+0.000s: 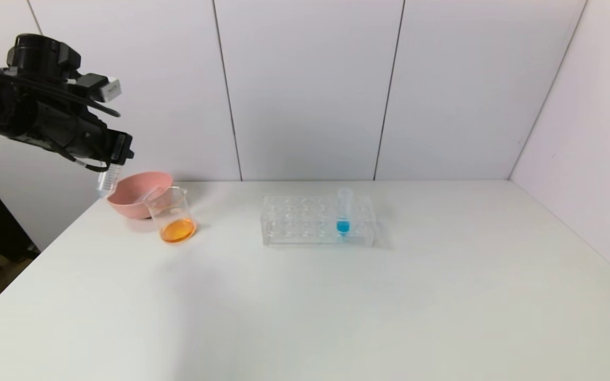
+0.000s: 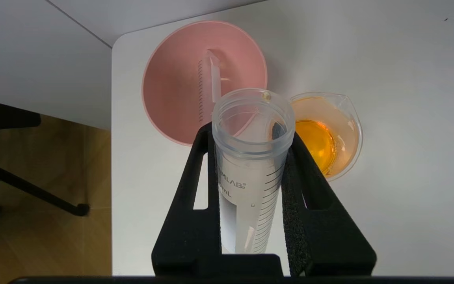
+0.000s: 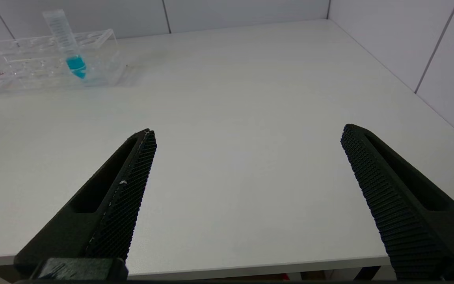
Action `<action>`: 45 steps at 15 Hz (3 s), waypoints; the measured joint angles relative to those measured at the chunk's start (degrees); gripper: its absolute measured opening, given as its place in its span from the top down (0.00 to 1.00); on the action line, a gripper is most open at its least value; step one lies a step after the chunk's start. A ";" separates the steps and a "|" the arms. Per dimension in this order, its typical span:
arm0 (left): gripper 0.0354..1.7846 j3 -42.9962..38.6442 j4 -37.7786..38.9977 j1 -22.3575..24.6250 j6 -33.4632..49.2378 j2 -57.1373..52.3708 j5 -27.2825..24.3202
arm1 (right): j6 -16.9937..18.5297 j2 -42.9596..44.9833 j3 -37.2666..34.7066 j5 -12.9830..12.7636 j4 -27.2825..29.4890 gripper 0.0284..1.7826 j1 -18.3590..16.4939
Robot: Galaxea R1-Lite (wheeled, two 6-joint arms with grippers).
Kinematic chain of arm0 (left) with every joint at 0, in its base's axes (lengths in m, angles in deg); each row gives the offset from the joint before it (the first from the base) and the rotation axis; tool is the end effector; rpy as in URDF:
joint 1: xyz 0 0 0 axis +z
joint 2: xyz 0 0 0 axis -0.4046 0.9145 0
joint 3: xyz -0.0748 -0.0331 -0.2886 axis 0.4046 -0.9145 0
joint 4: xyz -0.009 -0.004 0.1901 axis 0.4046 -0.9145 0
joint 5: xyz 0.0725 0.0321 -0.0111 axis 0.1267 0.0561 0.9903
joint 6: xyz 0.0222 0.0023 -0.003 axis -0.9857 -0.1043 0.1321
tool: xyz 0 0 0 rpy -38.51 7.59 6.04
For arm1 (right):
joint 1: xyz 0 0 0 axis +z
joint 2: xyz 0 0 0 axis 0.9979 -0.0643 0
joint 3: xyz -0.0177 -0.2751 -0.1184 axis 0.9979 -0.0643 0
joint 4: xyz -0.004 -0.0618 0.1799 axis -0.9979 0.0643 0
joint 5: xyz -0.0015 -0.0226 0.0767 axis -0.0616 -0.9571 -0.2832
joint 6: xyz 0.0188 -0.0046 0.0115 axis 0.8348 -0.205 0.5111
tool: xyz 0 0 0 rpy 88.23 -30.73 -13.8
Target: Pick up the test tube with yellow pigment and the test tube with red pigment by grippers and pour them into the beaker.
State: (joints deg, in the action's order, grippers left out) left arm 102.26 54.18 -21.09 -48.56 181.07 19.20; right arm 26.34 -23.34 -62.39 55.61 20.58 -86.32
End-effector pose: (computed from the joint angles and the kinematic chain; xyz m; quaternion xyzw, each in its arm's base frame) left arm 0.3577 0.0179 0.2783 0.1012 0.2829 0.0054 0.9538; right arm -0.0228 -0.0008 0.0759 0.0465 -0.0022 -0.0191 0.9987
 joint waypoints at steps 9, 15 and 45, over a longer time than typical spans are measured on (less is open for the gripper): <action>0.76 -46.86 69.21 2.36 10.42 -4.00 5.74 | -0.02 0.00 0.00 0.00 0.00 0.04 0.00; 0.76 -38.62 85.14 5.97 12.64 9.22 6.34 | -0.02 0.00 0.00 0.00 0.00 0.04 0.00; 0.01 -42.20 56.69 -0.28 10.28 -30.21 0.39 | 0.00 0.00 0.00 0.00 0.00 0.04 0.00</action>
State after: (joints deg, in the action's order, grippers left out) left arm 60.06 110.87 -21.37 -38.28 150.86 19.59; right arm 26.34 -23.34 -62.39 55.61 20.58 -86.32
